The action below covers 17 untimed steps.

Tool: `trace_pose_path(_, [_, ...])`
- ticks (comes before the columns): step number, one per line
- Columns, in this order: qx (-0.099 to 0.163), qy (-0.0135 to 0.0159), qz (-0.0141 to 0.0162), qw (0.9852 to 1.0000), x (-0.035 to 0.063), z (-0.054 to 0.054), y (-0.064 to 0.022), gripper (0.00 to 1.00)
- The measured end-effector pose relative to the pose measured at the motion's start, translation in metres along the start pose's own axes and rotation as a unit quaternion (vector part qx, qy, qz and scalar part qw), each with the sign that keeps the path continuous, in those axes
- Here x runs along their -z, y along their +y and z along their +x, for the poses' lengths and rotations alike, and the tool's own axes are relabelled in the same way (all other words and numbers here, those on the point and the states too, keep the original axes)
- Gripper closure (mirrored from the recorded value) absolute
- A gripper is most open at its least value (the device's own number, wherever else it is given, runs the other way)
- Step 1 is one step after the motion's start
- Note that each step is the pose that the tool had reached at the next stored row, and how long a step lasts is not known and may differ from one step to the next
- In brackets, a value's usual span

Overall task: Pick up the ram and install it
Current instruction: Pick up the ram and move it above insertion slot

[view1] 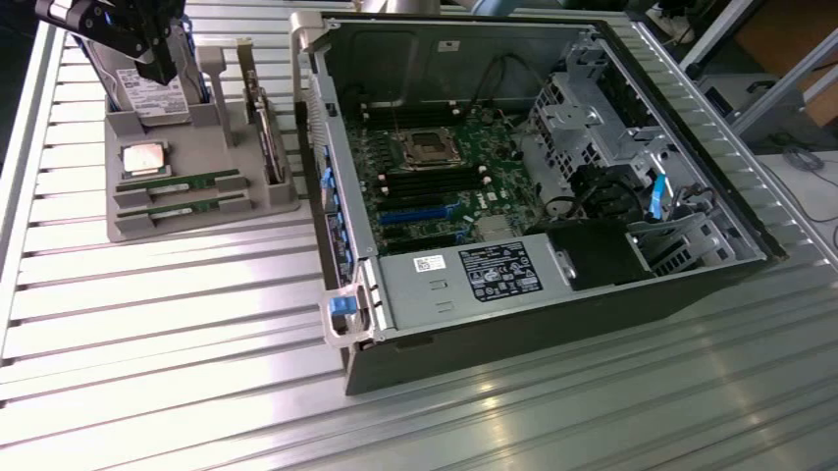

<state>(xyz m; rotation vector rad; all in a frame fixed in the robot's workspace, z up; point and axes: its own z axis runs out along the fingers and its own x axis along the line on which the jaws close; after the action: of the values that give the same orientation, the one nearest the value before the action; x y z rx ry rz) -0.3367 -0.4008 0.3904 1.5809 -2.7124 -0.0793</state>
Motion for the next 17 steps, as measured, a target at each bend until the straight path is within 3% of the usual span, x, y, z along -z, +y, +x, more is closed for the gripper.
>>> trace_pose_path(12, [0.035,0.0015,-0.0008,0.9994,-0.0001,0.0000,0.0000,0.89])
trace_pose_path(17, [0.055,0.0024,-0.0014,0.9985,-0.0001,0.0000,0.0000,0.89])
